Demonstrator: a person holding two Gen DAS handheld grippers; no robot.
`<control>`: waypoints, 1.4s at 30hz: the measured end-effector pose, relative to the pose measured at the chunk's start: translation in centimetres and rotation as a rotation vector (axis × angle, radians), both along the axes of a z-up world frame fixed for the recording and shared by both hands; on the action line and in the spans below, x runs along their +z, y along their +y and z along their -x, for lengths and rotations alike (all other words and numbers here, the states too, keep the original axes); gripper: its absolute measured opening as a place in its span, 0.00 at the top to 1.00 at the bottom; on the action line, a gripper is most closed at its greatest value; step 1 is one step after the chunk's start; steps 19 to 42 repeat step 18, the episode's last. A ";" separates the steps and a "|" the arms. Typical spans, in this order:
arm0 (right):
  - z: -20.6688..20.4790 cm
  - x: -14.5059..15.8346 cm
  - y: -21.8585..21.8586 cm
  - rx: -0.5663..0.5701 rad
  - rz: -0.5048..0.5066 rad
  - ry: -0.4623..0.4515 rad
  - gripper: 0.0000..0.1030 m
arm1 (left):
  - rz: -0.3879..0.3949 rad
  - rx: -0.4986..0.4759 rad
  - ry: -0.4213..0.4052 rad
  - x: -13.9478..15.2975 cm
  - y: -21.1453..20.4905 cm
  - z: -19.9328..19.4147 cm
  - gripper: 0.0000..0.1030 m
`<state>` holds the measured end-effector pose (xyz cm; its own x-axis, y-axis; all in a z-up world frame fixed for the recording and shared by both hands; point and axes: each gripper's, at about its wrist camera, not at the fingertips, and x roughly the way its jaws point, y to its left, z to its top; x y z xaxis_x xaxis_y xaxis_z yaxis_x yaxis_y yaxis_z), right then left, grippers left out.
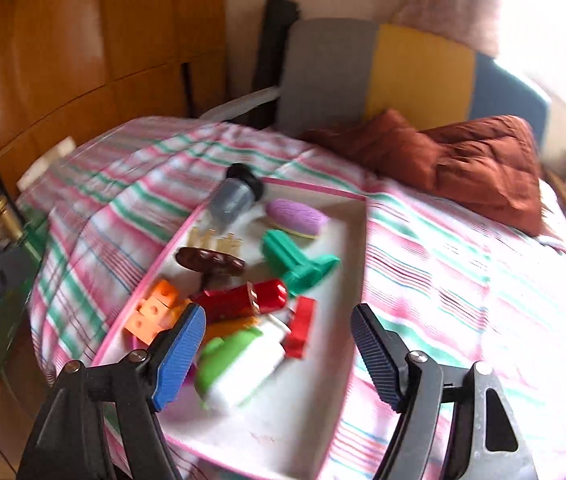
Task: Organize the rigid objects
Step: 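Carry the red cylinder into the tray and open the right tool, then withdraw both tools from the tray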
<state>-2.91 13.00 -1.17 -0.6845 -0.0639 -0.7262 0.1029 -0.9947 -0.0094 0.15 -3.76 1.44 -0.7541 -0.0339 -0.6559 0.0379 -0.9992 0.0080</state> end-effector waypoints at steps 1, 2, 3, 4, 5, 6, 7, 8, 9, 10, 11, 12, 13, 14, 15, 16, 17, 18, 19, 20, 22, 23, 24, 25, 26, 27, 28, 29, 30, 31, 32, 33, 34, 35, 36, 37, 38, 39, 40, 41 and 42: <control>-0.5 0.0 0.1 -0.020 -0.003 0.007 0.26 | 0.005 -0.008 -0.002 -0.2 0.4 -0.3 0.00; -0.8 0.0 0.4 -0.037 -0.006 0.012 0.26 | 0.012 -0.013 -0.002 -0.3 0.8 -0.5 0.00; -1.3 -0.1 0.6 -0.052 -0.007 0.016 0.26 | 0.018 -0.018 -0.001 -0.5 1.2 -0.7 0.00; -1.8 -0.1 0.7 -0.066 -0.003 0.016 0.26 | 0.023 -0.024 -0.003 -0.7 1.6 -0.9 0.00; -2.3 -0.1 0.9 -0.076 0.006 0.013 0.26 | 0.023 -0.031 -0.005 -0.9 1.9 -1.1 0.00; -2.4 0.1 1.2 -0.083 0.012 0.009 0.26 | 0.020 -0.039 -0.005 -1.0 2.2 -1.3 0.01; -2.8 0.0 1.3 -0.092 0.011 0.006 0.26 | 0.019 -0.047 -0.004 -1.2 2.4 -1.5 0.01; -3.1 -0.1 1.4 -0.099 0.010 0.006 0.26 | 0.022 -0.053 -0.003 -1.3 2.8 -1.7 0.01; -3.4 -0.3 1.5 -0.104 0.014 0.005 0.26 | 0.026 -0.060 -0.001 -1.4 3.0 -1.9 0.01; -3.9 -0.5 1.8 -0.111 0.018 0.004 0.26 | 0.022 -0.070 -0.002 -1.5 3.1 -2.1 0.03; -4.1 -0.4 2.0 -0.117 0.020 0.003 0.26 | 0.013 -0.078 -0.003 -1.5 3.2 -2.2 0.03; -4.3 -0.4 2.1 -0.120 0.021 0.003 0.26 | 0.009 -0.082 -0.003 -1.6 3.3 -2.3 0.04; -4.4 -0.4 2.1 -0.124 0.020 0.004 0.26 | 0.004 -0.088 -0.004 -1.6 3.4 -2.5 0.04; -4.5 -0.4 2.2 -0.130 0.020 0.004 0.26 | -0.001 -0.092 -0.005 -1.6 3.5 -2.6 0.05; -4.7 -0.4 2.2 -0.135 0.020 0.004 0.26 | -0.008 -0.096 -0.005 -1.6 3.5 -2.8 0.05; -4.7 -0.5 2.2 -0.137 0.021 0.001 0.26 | -0.013 -0.098 -0.005 -1.6 3.6 -2.8 0.05; -4.7 -0.5 2.2 -0.138 0.018 -0.001 0.26 | -0.010 -0.097 -0.003 -1.7 3.6 -2.9 0.05; -4.6 -0.6 2.1 -0.138 0.013 -0.001 0.26 | -0.002 -0.098 -0.003 -1.7 3.7 -2.9 0.05; -4.6 -0.6 2.1 -0.138 0.013 -0.001 0.26 | -0.002 -0.098 -0.003 -1.7 3.7 -2.9 0.05; -4.6 -0.6 2.1 -0.138 0.013 -0.001 0.26 | -0.002 -0.098 -0.003 -1.7 3.7 -2.9 0.05; -4.6 -0.6 2.1 -0.138 0.013 -0.001 0.26 | -0.002 -0.098 -0.003 -1.7 3.7 -2.9 0.05; -4.6 -0.6 2.1 -0.138 0.013 -0.001 0.26 | -0.002 -0.098 -0.003 -1.7 3.7 -2.9 0.05; -4.6 -0.6 2.1 -0.138 0.013 -0.001 0.26 | -0.002 -0.098 -0.003 -1.7 3.7 -2.9 0.05; -4.6 -0.6 2.1 -0.138 0.013 -0.001 0.26 | -0.002 -0.098 -0.003 -1.7 3.7 -2.9 0.05; -4.6 -0.6 2.1 -0.138 0.013 -0.001 0.26 | -0.002 -0.098 -0.003 -1.7 3.7 -2.9 0.05; -4.6 -0.6 2.1 -0.138 0.013 -0.001 0.26 | -0.002 -0.098 -0.003 -1.7 3.7 -2.9 0.05; -4.6 -0.6 2.1 -0.138 0.013 -0.001 0.26 | -0.002 -0.098 -0.003 -1.7 3.7 -2.9 0.05; -4.6 -0.6 2.1 -0.138 0.013 -0.001 0.26 | -0.002 -0.098 -0.003 -1.7 3.7 -2.9 0.05; -4.6 -0.6 2.1 -0.138 0.013 -0.001 0.26 | -0.002 -0.098 -0.003 -1.7 3.7 -2.9 0.05; -4.6 -0.6 2.1 -0.138 0.013 -0.001 0.26 | -0.002 -0.098 -0.003 -1.7 3.7 -2.9 0.05; -4.6 -0.6 2.1 -0.138 0.013 -0.001 0.26 | -0.002 -0.098 -0.003 -1.7 3.7 -2.9 0.05; -4.6 -0.6 2.1 -0.138 0.013 -0.001 0.26 | -0.002 -0.098 -0.003 -1.7 3.7 -2.9 0.05; -4.6 -0.6 2.1 -0.138 0.013 -0.001 0.26 | -0.002 -0.098 -0.003 -1.7 3.7 -2.9 0.05; -4.6 -0.6 2.1 -0.138 0.013 -0.001 0.26 | -0.002 -0.098 -0.003 -1.7 3.7 -2.9 0.05; -4.6 -0.6 2.1 -0.138 0.013 -0.001 0.26 | -0.002 -0.098 -0.003 -1.7 3.7 -2.9 0.05; -4.6 -0.6 2.1 -0.138 0.013 -0.001 0.26 | -0.002 -0.098 -0.003 -1.7 3.7 -2.9 0.05; -4.6 -0.6 2.1 -0.138 0.013 -0.001 0.26 | -0.002 -0.098 -0.003 -1.7 3.7 -2.9 0.05; -4.6 -0.6 2.1 -0.138 0.013 -0.001 0.26 | -0.002 -0.098 -0.003 -1.7 3.7 -2.9 0.05; -4.6 -0.6 2.1 -0.138 0.013 -0.001 0.26 | -0.002 -0.098 -0.003 -1.7 3.7 -2.9 0.05; -4.6 -0.6 2.1 -0.138 0.013 -0.001 0.26 | -0.002 -0.098 -0.003 -1.7 3.7 -2.9 0.05; -4.6 -0.6 2.1 -0.138 0.013 -0.001 0.26 | -0.002 -0.098 -0.003 -1.7 3.7 -2.9 0.05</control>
